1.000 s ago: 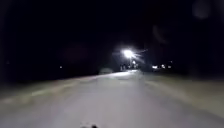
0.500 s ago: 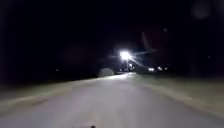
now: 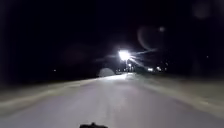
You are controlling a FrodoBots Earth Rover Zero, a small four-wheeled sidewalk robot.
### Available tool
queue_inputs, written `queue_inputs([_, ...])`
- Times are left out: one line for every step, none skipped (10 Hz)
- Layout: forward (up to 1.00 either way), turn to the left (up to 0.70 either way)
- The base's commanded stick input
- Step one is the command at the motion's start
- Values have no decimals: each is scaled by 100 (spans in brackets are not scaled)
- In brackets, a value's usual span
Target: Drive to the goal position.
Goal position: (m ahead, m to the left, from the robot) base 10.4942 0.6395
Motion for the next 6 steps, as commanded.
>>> queue_inputs([100, 0])
queue_inputs([100, 0])
queue_inputs([100, 0])
queue_inputs([100, 0])
queue_inputs([100, 0])
queue_inputs([100, 0])
